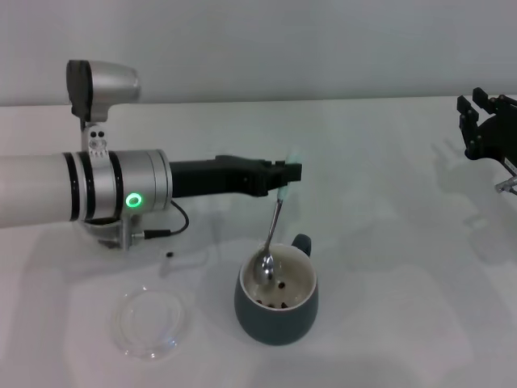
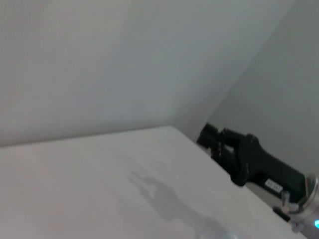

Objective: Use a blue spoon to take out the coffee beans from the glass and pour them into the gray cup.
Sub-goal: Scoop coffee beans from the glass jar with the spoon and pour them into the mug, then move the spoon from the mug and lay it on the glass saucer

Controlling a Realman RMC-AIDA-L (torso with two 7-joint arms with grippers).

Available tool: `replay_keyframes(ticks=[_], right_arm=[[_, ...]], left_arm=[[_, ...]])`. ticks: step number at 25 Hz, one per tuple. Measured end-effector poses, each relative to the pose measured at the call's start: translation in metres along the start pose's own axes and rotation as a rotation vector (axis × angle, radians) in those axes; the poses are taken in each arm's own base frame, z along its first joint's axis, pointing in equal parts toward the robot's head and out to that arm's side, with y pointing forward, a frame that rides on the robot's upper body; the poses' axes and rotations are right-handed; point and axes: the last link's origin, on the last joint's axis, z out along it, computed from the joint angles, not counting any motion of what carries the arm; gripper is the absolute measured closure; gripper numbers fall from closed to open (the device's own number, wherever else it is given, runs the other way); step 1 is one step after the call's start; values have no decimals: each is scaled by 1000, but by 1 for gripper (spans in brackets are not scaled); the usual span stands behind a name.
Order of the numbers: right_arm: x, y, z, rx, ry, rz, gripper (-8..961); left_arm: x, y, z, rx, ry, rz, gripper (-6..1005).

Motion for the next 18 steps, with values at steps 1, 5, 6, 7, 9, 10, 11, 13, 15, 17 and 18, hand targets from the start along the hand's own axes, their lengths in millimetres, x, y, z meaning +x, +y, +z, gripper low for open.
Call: replay_keyframes(ticks=[1,5,6,7,9,10,11,13,15,17,18], right_arm=[[0,0,0,0,0,3,653],[0,0,0,-1,2,8,652],[0,0,0,-1,1,8,652],[0,0,0,-1,1,8,651],[0,0,0,-1,1,8,651],[0,0,0,-1,1,8,651],[0,0,0,-1,1,8,651],[0,0,0,-1,1,8,650],[0,0,0,-2,1,8,650],[0,0,0,-1,1,7,649],[0,0,0,-1,1,6,649]], left_arm=[[3,0,-1,-1,13,4,875],[12,2,-4,-15,56,-13,876],[15,3,-5,-25,76,-28,876],[17,4,-6,-32,87,-39,876],[20,6,-7,-49,102,-61,875],[21,7,-8,-59,109,-75,875],[22,7,-9,-65,116,-90,875],[24,7,-13,-75,142,-131,876],[25,2,-23,-73,187,-175,876],[24,-4,-34,-58,225,-200,876],[23,-8,-41,-46,244,-211,876]])
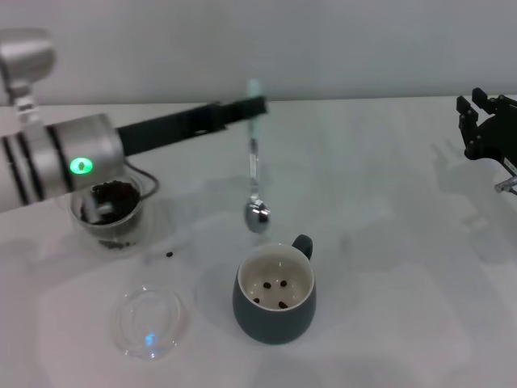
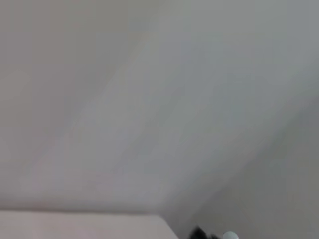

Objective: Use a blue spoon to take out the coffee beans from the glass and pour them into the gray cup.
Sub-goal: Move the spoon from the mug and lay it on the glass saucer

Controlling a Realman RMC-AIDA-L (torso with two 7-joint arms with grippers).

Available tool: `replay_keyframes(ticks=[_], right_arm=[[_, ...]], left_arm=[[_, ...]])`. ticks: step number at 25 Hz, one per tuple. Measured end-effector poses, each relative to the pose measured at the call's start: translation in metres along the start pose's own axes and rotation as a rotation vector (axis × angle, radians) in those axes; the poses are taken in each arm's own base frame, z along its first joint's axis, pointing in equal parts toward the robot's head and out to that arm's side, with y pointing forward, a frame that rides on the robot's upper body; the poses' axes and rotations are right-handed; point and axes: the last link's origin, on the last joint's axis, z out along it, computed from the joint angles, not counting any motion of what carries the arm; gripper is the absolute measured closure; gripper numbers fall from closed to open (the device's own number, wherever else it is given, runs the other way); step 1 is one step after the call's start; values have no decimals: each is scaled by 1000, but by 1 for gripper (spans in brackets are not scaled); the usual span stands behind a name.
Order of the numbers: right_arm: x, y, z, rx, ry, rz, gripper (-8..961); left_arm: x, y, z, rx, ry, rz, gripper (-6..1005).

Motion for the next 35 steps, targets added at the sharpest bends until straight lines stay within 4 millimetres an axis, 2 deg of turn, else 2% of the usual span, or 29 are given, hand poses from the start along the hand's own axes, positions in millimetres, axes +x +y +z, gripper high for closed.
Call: replay_keyframes(ticks=[6,13,22,35], right_arm=[[0,-1,0,2,1,-6,648],[-1,-3,1,4,0,-10,647],[3,-8,-3,17,21,-44,645],[5,-20,-3,75,40,-43,642]], left_arm=[[-2,-15,-36,57,90,-19,876],[-14,-27,-66,120,136,-9,875],[-38,-39,-90,193,128,30,876],[-65,-46,-109,248,66,24,876]])
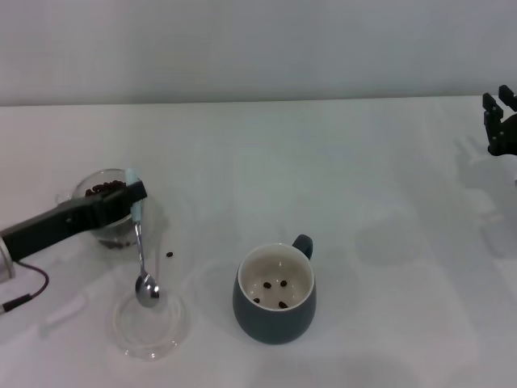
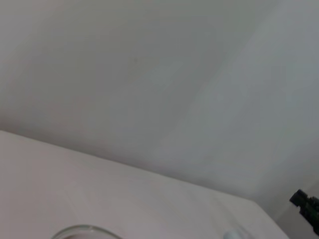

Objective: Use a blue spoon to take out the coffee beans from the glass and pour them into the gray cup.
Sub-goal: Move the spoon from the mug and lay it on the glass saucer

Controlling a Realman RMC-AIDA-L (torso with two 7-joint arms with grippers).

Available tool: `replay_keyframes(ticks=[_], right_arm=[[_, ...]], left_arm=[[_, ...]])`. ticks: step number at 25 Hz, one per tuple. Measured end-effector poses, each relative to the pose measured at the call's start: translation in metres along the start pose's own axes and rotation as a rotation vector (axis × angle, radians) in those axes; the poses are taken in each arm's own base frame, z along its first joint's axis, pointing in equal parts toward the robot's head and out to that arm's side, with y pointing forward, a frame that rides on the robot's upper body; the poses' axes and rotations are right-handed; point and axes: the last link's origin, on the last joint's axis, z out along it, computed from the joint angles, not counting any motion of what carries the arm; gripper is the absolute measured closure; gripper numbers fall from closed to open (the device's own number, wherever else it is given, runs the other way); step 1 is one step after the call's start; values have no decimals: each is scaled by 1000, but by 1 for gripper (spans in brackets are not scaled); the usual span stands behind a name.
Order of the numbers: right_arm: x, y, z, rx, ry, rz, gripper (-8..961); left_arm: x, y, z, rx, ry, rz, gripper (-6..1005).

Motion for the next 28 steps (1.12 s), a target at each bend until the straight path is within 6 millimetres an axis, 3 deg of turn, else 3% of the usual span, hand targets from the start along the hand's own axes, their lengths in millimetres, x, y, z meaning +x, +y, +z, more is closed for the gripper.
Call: replay_keyframes(ticks=[7,28], right_arm=[[3,-2,-2,12,10,5,641],[5,0,-3,10,20,10,637]], left_arm=[[-8,-1,0,4,-47,48,875],[-26,6,33,8,-165,76,876]])
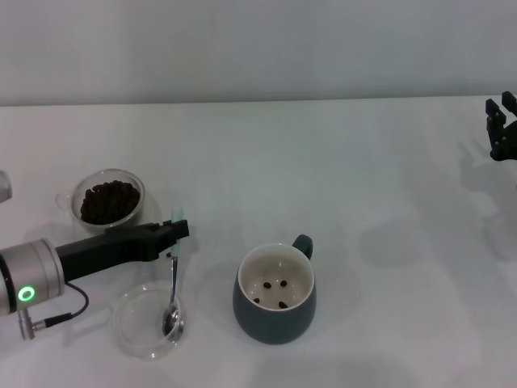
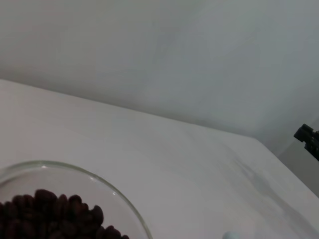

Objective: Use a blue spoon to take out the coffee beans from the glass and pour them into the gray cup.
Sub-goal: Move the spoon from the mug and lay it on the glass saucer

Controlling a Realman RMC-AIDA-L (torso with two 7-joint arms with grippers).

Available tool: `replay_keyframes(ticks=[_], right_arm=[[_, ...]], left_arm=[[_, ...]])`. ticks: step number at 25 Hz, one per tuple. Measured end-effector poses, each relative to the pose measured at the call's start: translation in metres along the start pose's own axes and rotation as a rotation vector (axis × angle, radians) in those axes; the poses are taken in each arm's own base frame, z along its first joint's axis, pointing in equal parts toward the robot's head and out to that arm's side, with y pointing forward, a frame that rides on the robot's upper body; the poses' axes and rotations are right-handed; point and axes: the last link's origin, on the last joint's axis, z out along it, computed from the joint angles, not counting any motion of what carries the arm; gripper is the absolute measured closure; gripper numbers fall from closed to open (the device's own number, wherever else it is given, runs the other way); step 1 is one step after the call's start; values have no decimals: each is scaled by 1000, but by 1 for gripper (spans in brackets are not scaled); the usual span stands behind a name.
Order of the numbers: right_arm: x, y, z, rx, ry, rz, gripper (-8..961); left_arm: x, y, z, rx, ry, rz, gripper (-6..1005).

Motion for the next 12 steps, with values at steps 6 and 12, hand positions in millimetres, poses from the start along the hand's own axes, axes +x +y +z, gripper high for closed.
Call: replay_keyframes(ticks=[6,12], right_arm=[[0,0,0,0,0,0,636],[0,0,0,0,1,0,634]], left_arm=[[-7,2,5,-11,-18,-30,875],[-13,0,3,0,-24,-58,870]])
